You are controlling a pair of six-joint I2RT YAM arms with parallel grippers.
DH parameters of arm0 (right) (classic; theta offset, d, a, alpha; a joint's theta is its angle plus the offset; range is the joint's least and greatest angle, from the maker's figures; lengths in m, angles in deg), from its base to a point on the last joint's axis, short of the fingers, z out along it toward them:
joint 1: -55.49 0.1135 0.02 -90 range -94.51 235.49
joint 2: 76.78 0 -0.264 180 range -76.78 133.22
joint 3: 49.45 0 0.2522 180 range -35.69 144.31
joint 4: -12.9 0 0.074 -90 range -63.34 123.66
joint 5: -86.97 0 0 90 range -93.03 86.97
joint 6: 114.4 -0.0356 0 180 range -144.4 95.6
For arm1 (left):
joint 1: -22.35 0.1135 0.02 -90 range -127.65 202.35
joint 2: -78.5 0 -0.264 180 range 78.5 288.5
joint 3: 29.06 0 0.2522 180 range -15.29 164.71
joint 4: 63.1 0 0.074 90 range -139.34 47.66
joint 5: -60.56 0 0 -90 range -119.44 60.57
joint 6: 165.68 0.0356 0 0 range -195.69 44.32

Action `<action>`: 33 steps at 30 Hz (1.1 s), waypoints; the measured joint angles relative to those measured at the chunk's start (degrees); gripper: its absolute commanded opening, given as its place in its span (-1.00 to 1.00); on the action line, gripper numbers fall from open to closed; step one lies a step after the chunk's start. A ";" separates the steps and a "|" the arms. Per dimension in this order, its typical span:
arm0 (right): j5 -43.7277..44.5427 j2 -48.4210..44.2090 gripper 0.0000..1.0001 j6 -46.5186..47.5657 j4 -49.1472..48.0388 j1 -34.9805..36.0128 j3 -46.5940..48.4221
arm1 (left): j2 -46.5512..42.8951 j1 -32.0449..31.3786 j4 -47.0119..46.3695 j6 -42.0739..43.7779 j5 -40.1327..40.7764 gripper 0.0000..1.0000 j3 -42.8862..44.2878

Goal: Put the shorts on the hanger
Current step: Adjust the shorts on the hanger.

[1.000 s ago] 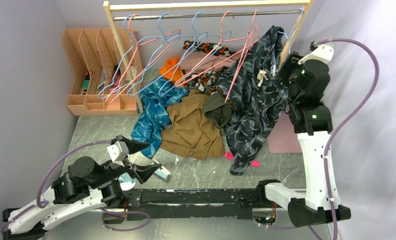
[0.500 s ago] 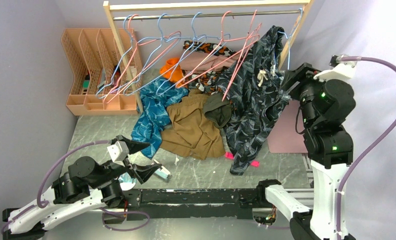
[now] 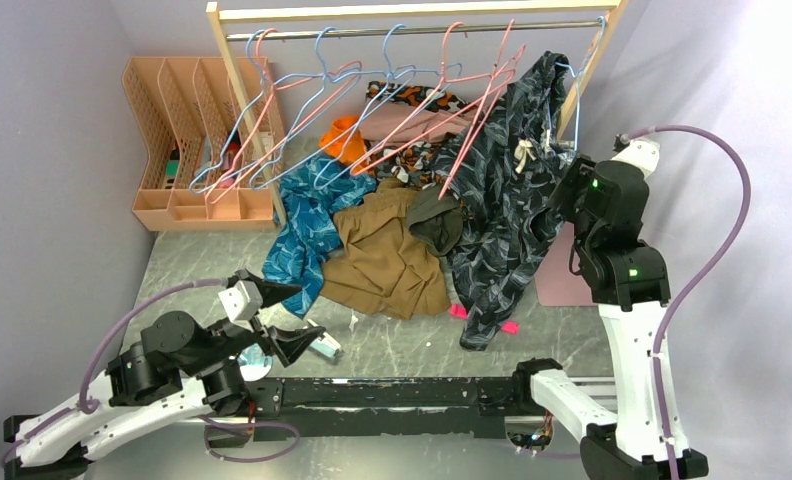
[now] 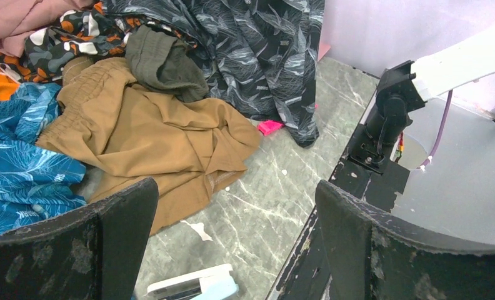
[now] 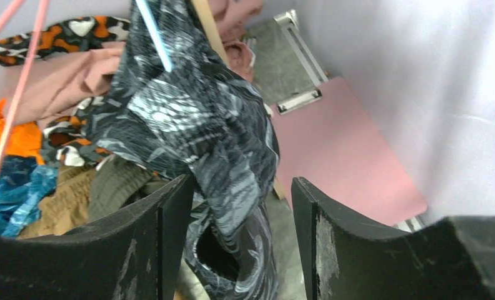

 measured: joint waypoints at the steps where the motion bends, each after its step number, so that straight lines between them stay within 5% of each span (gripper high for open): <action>1: 0.92 -0.04 0.17 -0.20 0.46 0.02 -0.52 | 0.09 0.00 0.00 0.02 0.02 0.99 0.00; 9: 8.15 -0.55 -0.59 -1.79 3.48 0.13 -1.07 | 1.22 0.00 0.00 0.00 0.07 0.99 0.00; 21: 10.40 0.55 -0.96 -0.85 3.41 0.74 0.55 | 1.49 0.00 0.00 0.00 0.13 0.99 0.00; 33: -6.71 -2.45 -1.00 1.14 -3.96 0.79 -0.42 | 1.62 0.00 0.00 -0.46 0.52 0.99 0.00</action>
